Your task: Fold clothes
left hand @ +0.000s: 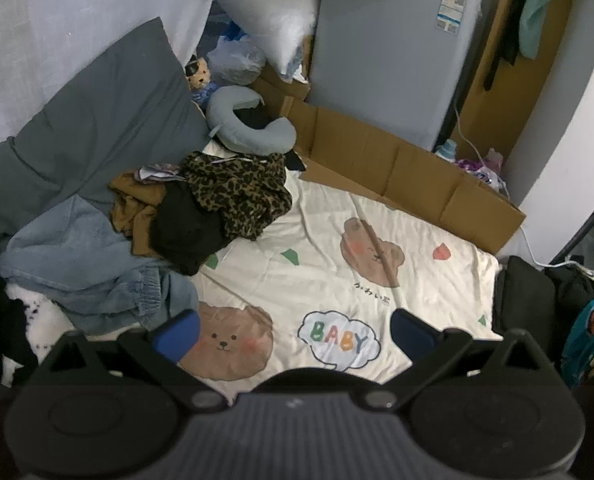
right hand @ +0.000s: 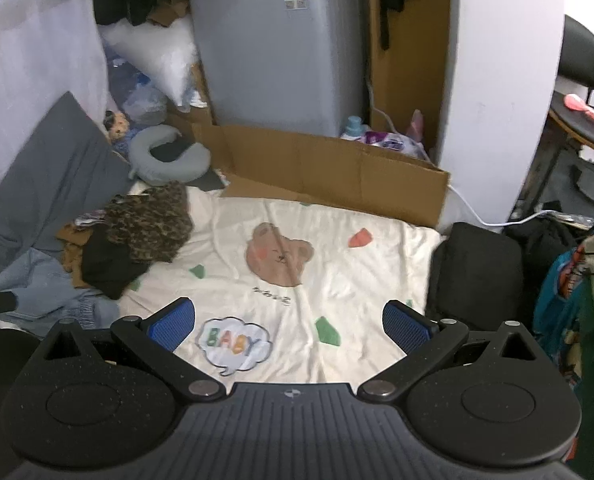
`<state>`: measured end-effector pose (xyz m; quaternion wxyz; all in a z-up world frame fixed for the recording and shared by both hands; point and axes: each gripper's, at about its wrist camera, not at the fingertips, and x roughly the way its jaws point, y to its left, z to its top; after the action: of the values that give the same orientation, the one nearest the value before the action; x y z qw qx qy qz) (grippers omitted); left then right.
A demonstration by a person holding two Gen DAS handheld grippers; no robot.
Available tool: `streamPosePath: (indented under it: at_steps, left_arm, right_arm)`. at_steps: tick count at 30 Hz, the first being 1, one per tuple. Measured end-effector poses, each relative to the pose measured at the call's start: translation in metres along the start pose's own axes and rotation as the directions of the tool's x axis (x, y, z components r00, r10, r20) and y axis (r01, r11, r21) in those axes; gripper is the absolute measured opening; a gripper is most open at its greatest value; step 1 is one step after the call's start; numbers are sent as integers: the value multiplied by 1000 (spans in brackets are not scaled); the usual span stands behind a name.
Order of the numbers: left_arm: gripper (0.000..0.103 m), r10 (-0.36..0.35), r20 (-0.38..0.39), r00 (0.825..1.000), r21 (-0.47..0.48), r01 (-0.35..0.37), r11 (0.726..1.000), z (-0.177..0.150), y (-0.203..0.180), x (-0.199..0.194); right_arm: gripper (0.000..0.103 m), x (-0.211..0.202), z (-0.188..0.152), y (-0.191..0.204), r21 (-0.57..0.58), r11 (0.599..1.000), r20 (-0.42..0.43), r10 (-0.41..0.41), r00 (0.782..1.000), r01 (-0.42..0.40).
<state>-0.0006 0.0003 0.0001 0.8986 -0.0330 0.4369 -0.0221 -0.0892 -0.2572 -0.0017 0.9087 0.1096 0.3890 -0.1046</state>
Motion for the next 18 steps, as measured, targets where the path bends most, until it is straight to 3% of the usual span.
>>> streamPosePath:
  at_steps: [18]
  left_arm:
    - [102, 6, -14, 1000, 37, -6, 999, 2, -17, 10]
  right_arm:
    - [103, 5, 3, -8, -48, 998, -18, -35, 999, 34]
